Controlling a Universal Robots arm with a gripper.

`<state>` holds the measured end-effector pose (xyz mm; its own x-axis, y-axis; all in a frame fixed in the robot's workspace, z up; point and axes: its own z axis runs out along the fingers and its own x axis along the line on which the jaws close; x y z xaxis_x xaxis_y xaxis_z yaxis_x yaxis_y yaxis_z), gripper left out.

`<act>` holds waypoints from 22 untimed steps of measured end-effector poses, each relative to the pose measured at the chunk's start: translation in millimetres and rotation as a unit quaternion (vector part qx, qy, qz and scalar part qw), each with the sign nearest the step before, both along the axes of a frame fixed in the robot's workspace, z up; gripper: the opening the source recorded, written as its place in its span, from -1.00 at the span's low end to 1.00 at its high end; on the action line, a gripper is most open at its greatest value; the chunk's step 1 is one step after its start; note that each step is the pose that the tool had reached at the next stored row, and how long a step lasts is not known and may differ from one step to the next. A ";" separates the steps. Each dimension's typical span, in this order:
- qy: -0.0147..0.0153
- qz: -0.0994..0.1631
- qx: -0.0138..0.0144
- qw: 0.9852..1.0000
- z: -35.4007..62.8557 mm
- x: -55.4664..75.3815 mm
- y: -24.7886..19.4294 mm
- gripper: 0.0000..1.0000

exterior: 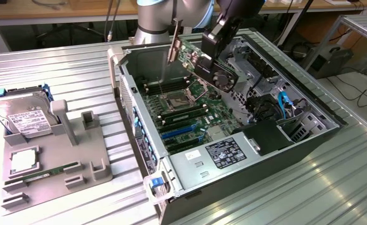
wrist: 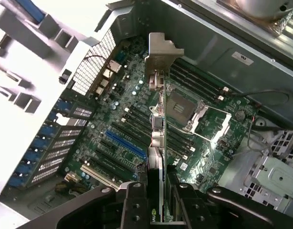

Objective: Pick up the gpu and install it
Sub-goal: 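Insert the gpu into the slot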

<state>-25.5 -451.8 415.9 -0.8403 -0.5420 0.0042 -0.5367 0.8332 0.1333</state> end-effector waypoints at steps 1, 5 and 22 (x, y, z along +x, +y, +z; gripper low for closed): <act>0.000 0.012 0.000 1.000 -0.1 0.0 0.0 -0.47; -0.002 0.055 0.001 0.998 -0.4 0.0 0.0 -0.47; -0.018 0.196 0.013 0.980 -0.9 0.0 0.0 -0.47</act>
<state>-25.5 -451.8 415.0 -0.5675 -0.8225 -0.0385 -0.8192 0.5593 0.1270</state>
